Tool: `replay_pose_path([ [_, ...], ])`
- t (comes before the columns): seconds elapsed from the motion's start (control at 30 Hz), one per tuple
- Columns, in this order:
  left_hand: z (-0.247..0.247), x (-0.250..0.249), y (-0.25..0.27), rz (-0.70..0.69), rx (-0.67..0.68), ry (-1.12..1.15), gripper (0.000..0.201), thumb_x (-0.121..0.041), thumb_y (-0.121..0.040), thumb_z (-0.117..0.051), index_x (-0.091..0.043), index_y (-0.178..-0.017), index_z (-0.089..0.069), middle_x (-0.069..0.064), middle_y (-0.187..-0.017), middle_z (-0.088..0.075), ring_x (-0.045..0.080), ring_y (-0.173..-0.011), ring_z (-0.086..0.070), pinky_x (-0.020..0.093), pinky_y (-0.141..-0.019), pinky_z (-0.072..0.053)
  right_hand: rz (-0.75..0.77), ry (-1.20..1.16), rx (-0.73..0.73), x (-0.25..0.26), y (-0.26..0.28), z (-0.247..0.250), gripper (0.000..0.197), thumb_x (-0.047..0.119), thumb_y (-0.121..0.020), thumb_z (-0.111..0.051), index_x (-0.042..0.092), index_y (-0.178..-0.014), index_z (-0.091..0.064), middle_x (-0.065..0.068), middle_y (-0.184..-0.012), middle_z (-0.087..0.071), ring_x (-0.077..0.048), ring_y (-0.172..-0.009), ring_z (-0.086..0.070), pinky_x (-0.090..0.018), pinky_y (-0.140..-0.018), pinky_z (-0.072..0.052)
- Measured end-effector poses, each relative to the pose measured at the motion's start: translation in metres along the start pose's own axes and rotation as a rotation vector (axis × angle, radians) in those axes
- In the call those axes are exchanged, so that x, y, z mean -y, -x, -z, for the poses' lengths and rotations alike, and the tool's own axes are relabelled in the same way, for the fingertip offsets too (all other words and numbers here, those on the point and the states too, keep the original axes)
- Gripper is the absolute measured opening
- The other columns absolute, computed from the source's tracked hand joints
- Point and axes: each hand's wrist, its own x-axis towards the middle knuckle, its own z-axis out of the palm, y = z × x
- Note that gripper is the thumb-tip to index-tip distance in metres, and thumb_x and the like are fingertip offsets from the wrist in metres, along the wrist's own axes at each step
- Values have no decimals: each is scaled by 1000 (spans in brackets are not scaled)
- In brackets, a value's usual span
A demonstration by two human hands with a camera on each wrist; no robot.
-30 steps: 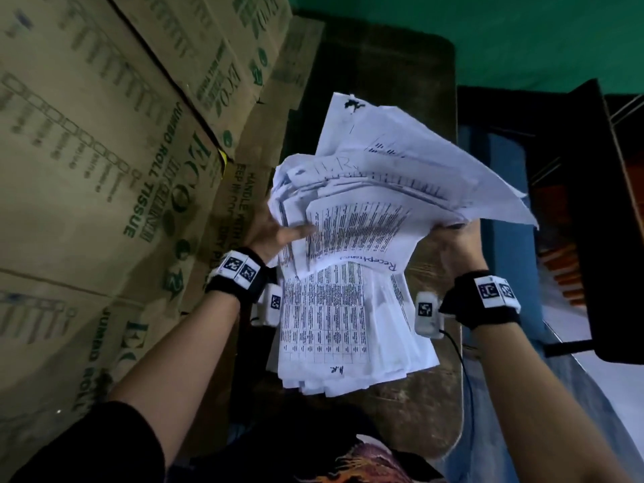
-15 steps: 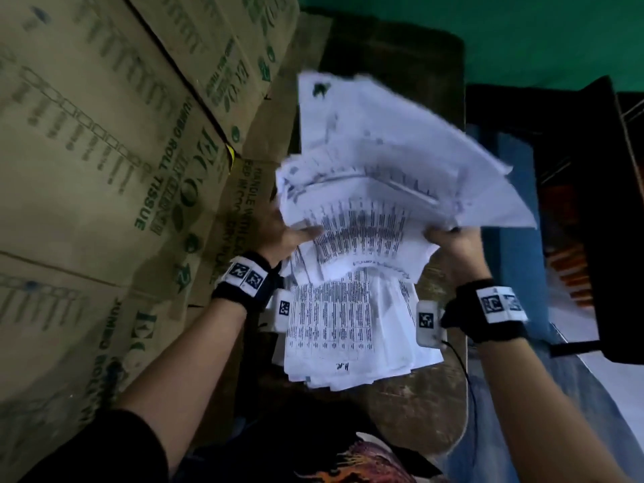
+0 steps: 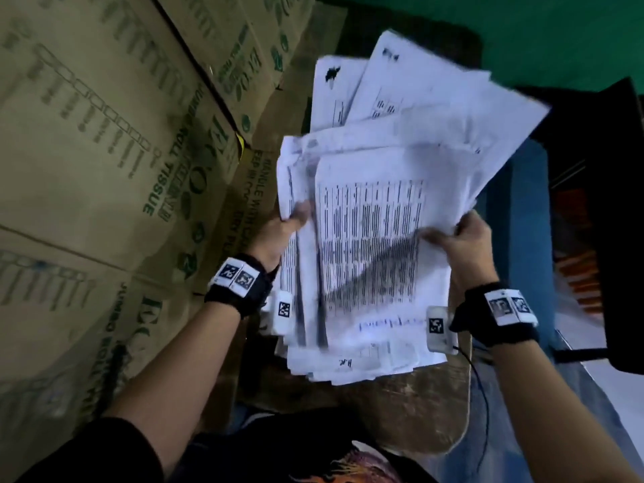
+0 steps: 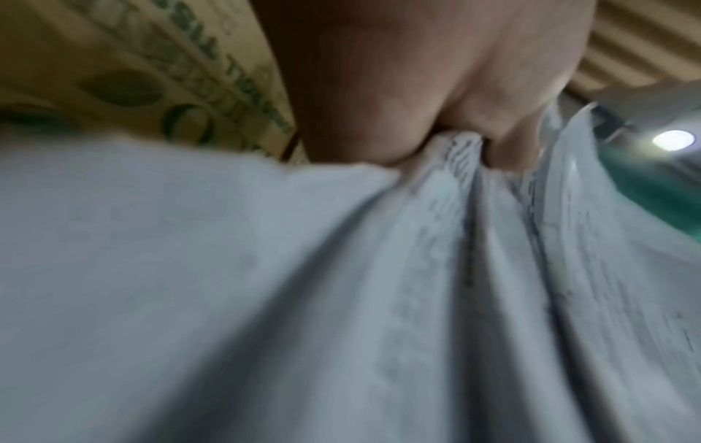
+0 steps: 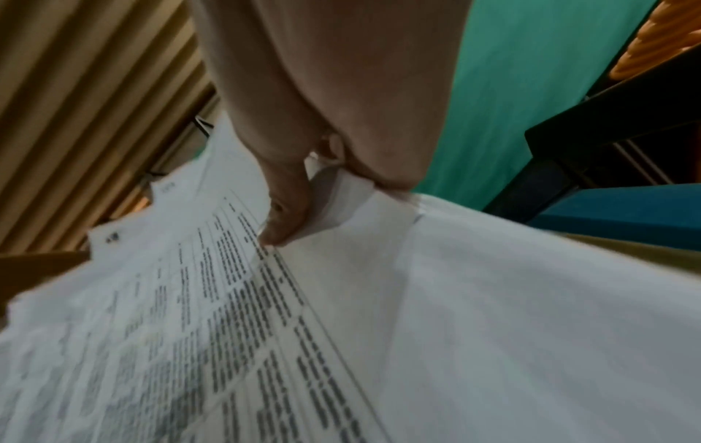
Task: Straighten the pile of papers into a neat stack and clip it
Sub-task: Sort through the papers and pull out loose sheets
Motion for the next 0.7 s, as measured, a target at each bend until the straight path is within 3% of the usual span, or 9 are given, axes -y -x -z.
replay_pose_path([
  [0.07, 4, 20, 6, 102, -21, 0, 36, -22, -90, -63, -2, -119, -60, 9, -134, -54, 17, -130, -45, 25, -112, -31, -66, 52, 43, -20, 4, -5, 49, 8, -57, -90, 17, -97, -63, -11, -98, -72, -23, -84, -69, -38, -75, -58],
  [0.13, 10, 46, 1, 215, -74, 8, 46, -35, -91, -60, -5, -125, -57, 10, -142, -47, 20, -139, -34, 34, -116, -20, -150, 102, 56, -42, 6, -11, 60, 9, -59, -90, 7, -109, -57, -11, -104, -71, -23, -89, -70, -31, -71, -59],
  [0.23, 15, 78, -4, 397, -31, 35, 94, -73, -70, -63, -13, -139, -43, 5, -154, -28, 21, -144, -22, 43, -119, -13, -258, 223, 57, -73, 4, -22, 67, 7, -63, -88, 3, -116, -46, -14, -111, -65, -25, -98, -65, -33, -76, -55],
  [0.37, 19, 108, -11, 520, -125, -42, 79, -27, -87, -68, -6, -148, -22, 9, -157, -20, 26, -145, -16, 47, -116, -10, -409, 367, 118, -108, -1, -34, 89, 2, -73, -81, 2, -141, -23, -24, -130, -54, -29, -108, -58, -47, -91, -50],
  [0.47, 23, 124, -21, 489, -176, -152, 79, -22, -82, -73, -11, -146, -28, 9, -153, -31, 28, -139, -32, 48, -114, -25, -458, 623, 175, -112, -5, -42, 107, 8, -79, -77, 5, -151, 1, -26, -152, -27, -40, -139, -31, -55, -112, -31],
  [0.53, 26, 137, -28, 457, -229, -187, 78, -25, -78, -76, -11, -143, -35, 7, -148, -40, 27, -134, -40, 48, -111, -32, -319, 902, 202, -100, -9, -50, 95, 14, -83, -72, 12, -152, -6, -23, -158, -5, -43, -146, -7, -58, -115, -12],
  [0.57, 24, 135, -27, 441, -233, -205, 78, -25, -77, -77, -10, -142, -37, 6, -145, -44, 26, -131, -42, 48, -110, -34, -179, 980, 241, -91, -12, -56, 89, 15, -83, -72, 18, -151, -14, -19, -159, -6, -41, -146, -6, -60, -115, -10],
  [0.63, 18, 130, -24, 384, -246, -234, 75, -25, -75, -79, -6, -137, -43, 5, -135, -51, 22, -123, -49, 42, -107, -38, 146, 1068, 365, -80, -24, -72, 78, 19, -81, -74, 24, -145, -30, -9, -155, -19, -32, -145, -15, -61, -112, -17],
  [0.7, 18, 131, -25, 342, -245, -240, 60, -18, -76, -78, -3, -128, -52, 6, -121, -60, 20, -111, -57, 36, -101, -43, 312, 1142, 489, -74, -41, -90, 79, 24, -78, -77, 25, -144, -35, -1, -153, -28, -26, -142, -21, -56, -109, -22],
])
